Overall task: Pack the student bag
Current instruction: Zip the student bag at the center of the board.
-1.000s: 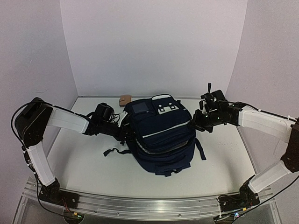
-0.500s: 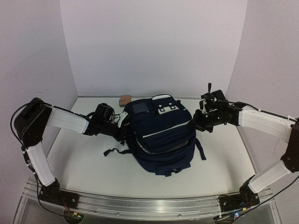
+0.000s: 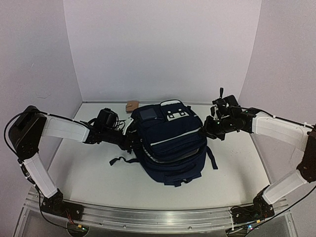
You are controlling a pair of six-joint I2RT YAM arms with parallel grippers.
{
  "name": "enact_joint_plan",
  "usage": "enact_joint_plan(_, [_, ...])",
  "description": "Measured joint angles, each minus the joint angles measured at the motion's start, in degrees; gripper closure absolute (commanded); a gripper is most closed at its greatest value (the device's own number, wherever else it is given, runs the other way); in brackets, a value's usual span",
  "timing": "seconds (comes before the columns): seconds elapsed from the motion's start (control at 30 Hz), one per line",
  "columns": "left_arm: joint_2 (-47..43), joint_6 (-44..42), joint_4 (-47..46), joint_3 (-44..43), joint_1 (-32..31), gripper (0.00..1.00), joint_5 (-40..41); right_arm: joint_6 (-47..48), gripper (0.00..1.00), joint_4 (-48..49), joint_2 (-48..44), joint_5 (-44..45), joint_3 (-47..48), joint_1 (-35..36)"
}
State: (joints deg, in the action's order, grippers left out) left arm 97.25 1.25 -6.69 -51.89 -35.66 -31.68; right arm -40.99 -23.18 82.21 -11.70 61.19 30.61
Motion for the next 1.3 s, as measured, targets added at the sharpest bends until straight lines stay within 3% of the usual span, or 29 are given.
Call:
enact_joint_plan(0.2, [0.3, -0.2, -1.7, -0.3, 1.3, 0.49, -0.1, 0.0, 1.00, 0.0, 0.0, 0.3, 0.0, 0.0])
enact_joint_plan(0.4, [3.3, -0.3, -3.0, -2.7, 1.3, 0.46, -1.8, 1.1, 1.00, 0.0, 0.0, -0.4, 0.0, -1.8])
enact_joint_plan(0.63, [6.4, -0.1, -3.9, -4.7, 1.3, 0.44, -3.7, 5.5, 1.00, -0.2, 3.5, -3.5, 3.1, -9.3])
enact_joint_plan(1.3, [13.9, -1.7, -2.7, -13.2, 0.0, 0.68, -5.6, 9.3, 1.00, 0.0, 10.0, -6.1, 5.7, -13.3])
